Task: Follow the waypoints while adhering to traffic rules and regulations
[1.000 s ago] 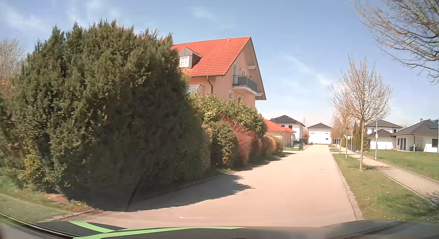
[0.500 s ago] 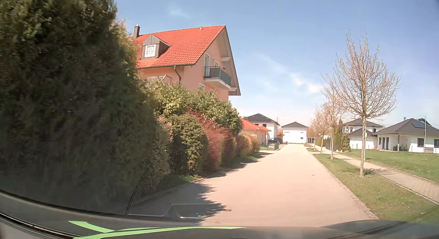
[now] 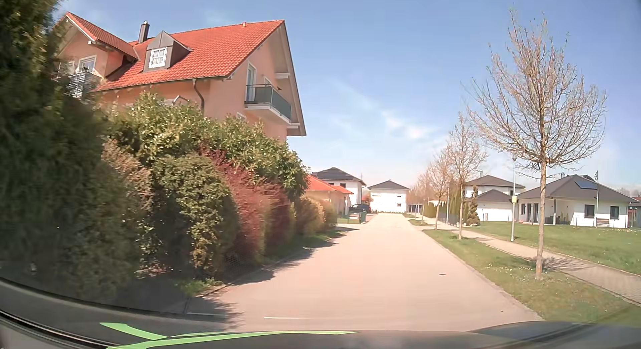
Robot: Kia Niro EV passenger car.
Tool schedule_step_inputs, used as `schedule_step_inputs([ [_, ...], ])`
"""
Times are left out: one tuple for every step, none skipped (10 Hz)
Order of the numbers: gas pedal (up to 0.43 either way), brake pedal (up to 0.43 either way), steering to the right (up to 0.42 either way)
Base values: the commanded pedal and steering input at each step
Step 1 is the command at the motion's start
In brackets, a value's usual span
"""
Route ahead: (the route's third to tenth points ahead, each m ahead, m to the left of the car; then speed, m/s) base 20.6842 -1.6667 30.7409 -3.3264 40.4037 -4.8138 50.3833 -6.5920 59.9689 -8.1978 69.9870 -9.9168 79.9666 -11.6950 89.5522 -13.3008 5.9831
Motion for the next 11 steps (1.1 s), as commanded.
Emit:
schedule_step_inputs([
  [0.157, 0.0, 0.146],
  [0.169, 0.0, 0.134],
  [0.169, 0.0, 0.127],
  [0.177, 0.0, 0.12],
  [0.189, 0.0, 0.111],
  [0.189, 0.0, 0.103],
  [0.189, 0.0, 0.094],
  [0.189, 0.0, 0.084],
  [0.189, 0.0, 0.073],
  [0.189, 0.0, 0.061],
  [0.189, 0.0, 0.051],
])
